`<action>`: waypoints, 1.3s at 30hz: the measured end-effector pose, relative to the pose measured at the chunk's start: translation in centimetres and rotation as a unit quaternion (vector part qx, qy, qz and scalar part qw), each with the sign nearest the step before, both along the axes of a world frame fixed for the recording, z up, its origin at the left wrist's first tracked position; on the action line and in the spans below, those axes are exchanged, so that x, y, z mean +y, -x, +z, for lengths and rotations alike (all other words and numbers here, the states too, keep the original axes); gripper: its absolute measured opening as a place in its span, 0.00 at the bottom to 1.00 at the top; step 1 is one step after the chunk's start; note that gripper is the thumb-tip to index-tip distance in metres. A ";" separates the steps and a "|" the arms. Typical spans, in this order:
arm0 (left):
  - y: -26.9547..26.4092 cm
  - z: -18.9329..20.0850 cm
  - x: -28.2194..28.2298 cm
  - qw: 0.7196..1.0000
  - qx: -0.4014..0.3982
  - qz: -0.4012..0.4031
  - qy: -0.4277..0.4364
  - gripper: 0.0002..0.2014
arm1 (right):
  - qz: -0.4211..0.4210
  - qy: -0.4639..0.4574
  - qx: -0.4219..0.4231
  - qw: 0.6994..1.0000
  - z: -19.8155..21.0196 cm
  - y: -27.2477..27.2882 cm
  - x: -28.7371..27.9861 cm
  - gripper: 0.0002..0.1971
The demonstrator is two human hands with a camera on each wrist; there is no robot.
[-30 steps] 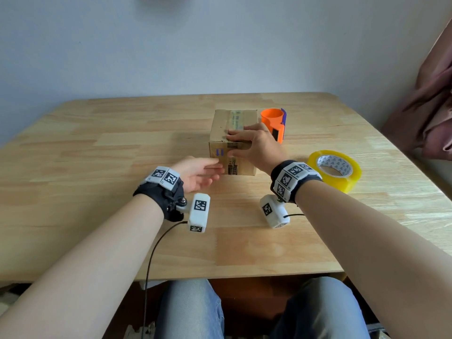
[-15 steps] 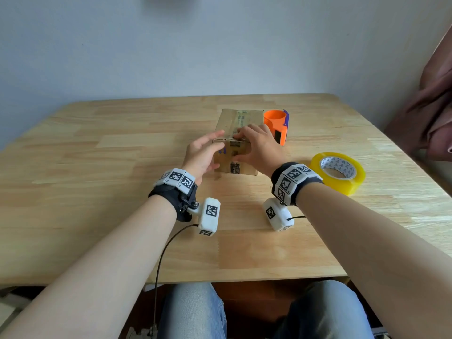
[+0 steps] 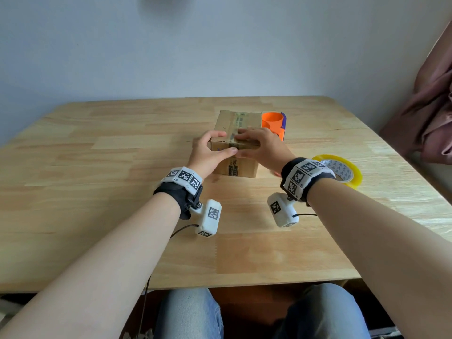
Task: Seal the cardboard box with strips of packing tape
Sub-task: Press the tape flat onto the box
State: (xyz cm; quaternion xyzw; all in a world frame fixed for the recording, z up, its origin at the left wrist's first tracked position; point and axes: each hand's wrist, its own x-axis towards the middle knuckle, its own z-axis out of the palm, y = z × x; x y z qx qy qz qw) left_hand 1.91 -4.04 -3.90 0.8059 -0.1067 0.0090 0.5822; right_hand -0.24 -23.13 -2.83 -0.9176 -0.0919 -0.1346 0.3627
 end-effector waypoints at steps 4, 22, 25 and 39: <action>-1.0 -0.6 0.2 1.000 -0.022 -0.008 0.004 0.21 | 0.009 -0.001 0.003 1.000 0.1 -0.1 0.0 0.27; -1.6 -1.0 0.0 0.995 -0.044 -0.007 -0.085 0.34 | -0.011 0.061 0.017 0.998 0.4 -0.7 0.2 0.34; -1.9 -1.1 0.2 0.994 -0.047 -0.008 -0.096 0.32 | -0.006 0.034 0.020 0.999 0.5 -0.6 -0.1 0.32; -2.2 0.3 1.3 0.990 -0.034 0.080 -0.109 0.23 | -0.111 -0.146 0.034 0.982 5.0 1.3 -4.1 0.07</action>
